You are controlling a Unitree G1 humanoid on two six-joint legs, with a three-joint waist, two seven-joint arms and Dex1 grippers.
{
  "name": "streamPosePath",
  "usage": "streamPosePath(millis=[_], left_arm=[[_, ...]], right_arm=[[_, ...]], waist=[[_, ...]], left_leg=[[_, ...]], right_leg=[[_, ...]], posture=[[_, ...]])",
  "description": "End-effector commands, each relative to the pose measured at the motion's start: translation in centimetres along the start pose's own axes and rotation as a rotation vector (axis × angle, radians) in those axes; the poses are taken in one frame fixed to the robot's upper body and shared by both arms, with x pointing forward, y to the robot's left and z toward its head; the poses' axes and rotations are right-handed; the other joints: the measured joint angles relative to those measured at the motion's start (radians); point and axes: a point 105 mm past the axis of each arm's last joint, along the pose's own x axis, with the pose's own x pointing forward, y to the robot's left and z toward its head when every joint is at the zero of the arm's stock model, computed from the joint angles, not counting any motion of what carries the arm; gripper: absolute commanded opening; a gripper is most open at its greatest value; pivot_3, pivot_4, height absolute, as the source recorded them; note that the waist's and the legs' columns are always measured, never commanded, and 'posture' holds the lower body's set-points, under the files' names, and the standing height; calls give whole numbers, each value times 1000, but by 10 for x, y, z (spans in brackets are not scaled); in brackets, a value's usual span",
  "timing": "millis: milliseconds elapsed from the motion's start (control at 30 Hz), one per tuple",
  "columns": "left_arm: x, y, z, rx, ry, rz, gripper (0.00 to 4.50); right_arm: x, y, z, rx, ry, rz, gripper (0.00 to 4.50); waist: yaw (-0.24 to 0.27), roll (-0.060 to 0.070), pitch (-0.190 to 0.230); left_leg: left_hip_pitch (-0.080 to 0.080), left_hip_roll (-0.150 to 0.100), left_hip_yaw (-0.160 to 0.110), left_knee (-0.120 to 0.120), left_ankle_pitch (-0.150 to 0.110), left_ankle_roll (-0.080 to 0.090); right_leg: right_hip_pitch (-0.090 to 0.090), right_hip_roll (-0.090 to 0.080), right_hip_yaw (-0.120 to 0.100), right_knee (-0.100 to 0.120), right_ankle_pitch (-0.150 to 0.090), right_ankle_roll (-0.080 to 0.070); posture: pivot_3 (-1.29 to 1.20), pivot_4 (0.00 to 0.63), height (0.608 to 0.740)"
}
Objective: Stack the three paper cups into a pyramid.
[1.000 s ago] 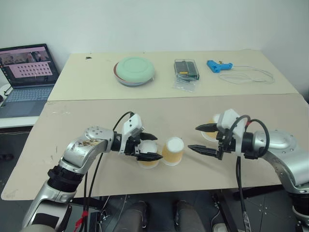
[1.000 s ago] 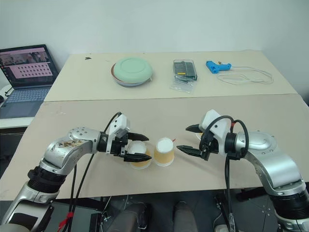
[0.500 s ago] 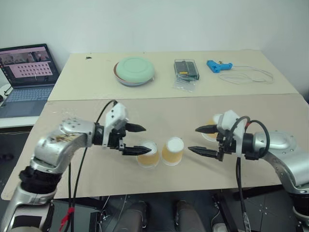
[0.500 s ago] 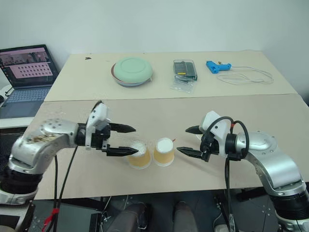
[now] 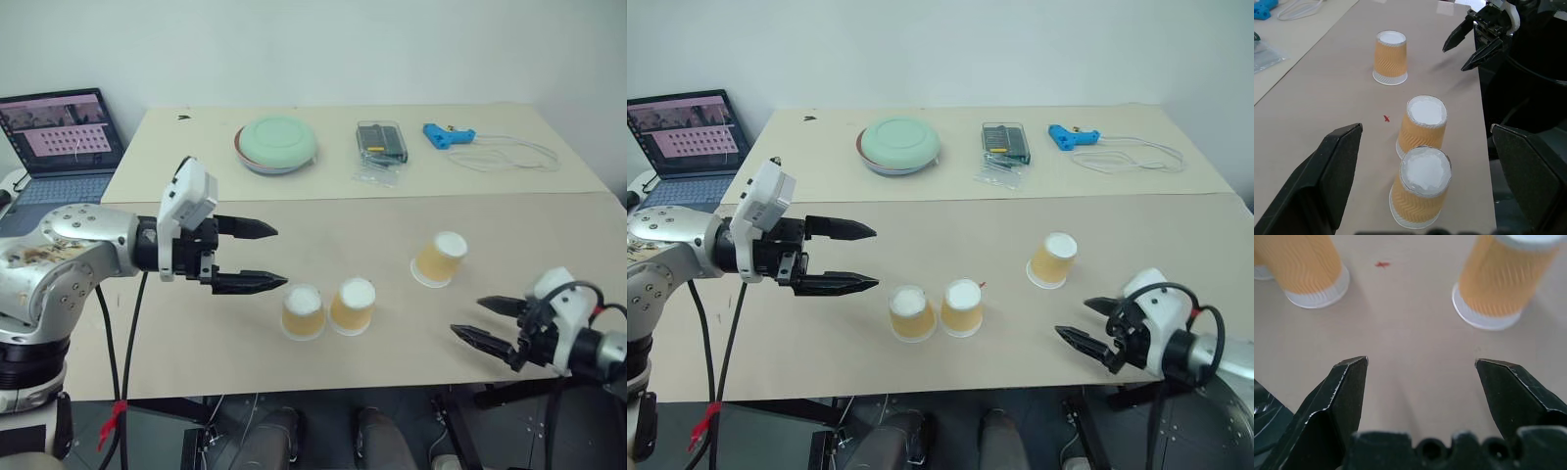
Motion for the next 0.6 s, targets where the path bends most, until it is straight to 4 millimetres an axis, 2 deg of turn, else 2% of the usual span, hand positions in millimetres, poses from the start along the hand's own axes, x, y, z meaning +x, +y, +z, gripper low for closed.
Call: streamPosePath(millis=[33,133,200,300,367,600], left_arm=[[0,-3,8,39,-17,-4,4489],[1,-2,9,42,-16,-5,4489],[-1,0,9,42,-11,6,4489],[-3,1,9,40,-6,20,4489],[-4,-1,10,41,-6,20,4489],[-3,-4,7,36,1,29,4489]], right_arm=[[11,-30,7,8,-84,-178,4124],[29,-49,2,8,-86,-266,4124],[39,-57,5,37,-122,-296,4124],[54,-56,12,34,-151,-269,4124],[59,-57,15,26,-158,-268,4124],[75,-58,31,19,-208,-239,4124]], waist=[[-7,0,0],[-15,0,0],[-15,0,0],[-14,2,0],[-12,2,0],[-10,2,0]], left_leg=[[1,0,1,0,0,0],[5,1,3,0,0,-1],[5,2,2,0,0,-1],[2,1,3,-1,0,0],[1,1,2,-1,0,0],[1,1,2,-1,-1,-1]], right_leg=[[1,0,0,0,0,0],[4,-2,-1,0,0,0],[4,-2,-3,0,-1,0],[0,-2,-2,0,0,0],[-2,-1,-2,1,5,-9],[-2,0,-2,1,5,-8]], posture=[[0,150,738],[0,150,738],[0,150,738],[0,150,738],[0,150,738],[0,150,738]])
